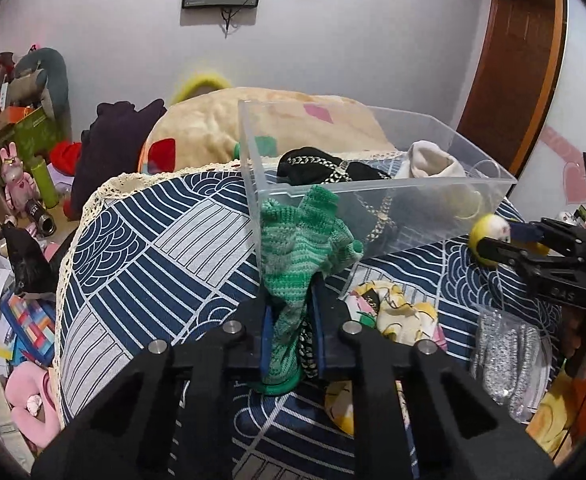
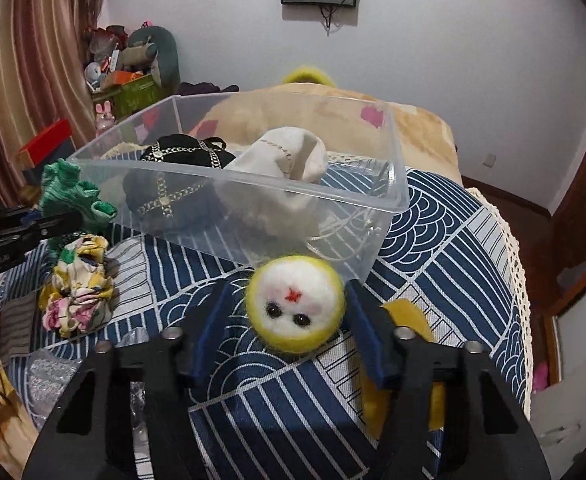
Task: Organize soft objects
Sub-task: 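Grasp the green knit glove with the left gripper while the right grasps the yellow felt ball, then release the green glove into the box with the left gripper while the right releases the ball, then grasp the black-and-white beaded strap with the left gripper while the right grasps the yellow sponge, then lower the strap into the box with the left gripper while the right drops the sponge in, then grasp the floral scrunchie with the left gripper while the right grasps the clear bag of grey fabric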
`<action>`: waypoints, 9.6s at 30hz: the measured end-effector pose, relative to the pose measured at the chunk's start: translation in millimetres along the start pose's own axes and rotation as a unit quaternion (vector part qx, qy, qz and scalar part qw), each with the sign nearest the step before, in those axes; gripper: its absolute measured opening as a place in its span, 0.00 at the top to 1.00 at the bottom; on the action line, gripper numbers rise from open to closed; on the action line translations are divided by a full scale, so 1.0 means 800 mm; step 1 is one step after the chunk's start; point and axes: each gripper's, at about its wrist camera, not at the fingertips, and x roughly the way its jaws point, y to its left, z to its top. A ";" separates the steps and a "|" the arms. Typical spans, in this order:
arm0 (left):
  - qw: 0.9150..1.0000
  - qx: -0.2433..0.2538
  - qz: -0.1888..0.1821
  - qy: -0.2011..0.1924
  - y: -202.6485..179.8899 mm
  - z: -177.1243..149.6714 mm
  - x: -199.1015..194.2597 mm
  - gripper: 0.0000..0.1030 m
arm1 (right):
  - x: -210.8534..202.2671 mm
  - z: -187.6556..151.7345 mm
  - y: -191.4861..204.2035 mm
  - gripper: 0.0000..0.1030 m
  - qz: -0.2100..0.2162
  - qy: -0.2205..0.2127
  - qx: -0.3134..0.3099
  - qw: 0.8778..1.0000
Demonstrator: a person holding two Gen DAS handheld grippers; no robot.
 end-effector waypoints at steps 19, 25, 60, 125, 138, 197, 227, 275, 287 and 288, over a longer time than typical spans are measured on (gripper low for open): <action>0.997 0.011 -0.014 -0.080 -0.023 0.033 -0.076 0.86 | -0.060 0.011 0.009 0.60 0.008 -0.073 -0.001 0.997; 0.994 0.004 -0.015 -0.105 -0.030 0.054 -0.081 0.86 | -0.077 0.024 0.010 0.60 0.015 -0.104 0.007 0.994; 0.999 -0.003 -0.007 -0.050 -0.026 0.096 0.035 0.86 | 0.024 0.092 0.051 0.59 0.040 -0.056 -0.020 0.997; 0.998 -0.024 0.004 0.055 0.024 -0.023 0.002 0.47 | -0.037 -0.033 -0.055 0.25 -0.058 -0.020 0.047 0.997; 0.997 -0.016 -0.005 0.077 0.010 -0.016 0.030 0.91 | -0.026 -0.043 -0.060 0.64 -0.057 0.004 0.047 0.997; 0.995 -0.076 -0.023 -0.061 -0.005 0.108 0.008 0.94 | -0.013 0.106 0.032 0.67 0.045 -0.092 -0.015 0.995; 0.998 -0.041 -0.007 -0.050 -0.018 0.094 -0.010 0.44 | -0.006 0.107 0.031 0.47 0.051 -0.070 -0.010 0.996; 0.999 -0.020 -0.004 0.033 -0.047 -0.083 -0.050 0.16 | -0.026 -0.058 0.089 0.69 0.152 -0.005 -0.008 0.988; 0.998 -0.021 -0.003 0.051 -0.047 -0.058 -0.012 0.16 | -0.038 -0.036 0.046 0.74 0.093 -0.043 0.023 0.994; 0.998 -0.027 -0.008 0.054 -0.045 -0.055 -0.008 0.16 | -0.040 -0.033 0.043 0.74 0.087 -0.049 0.025 0.995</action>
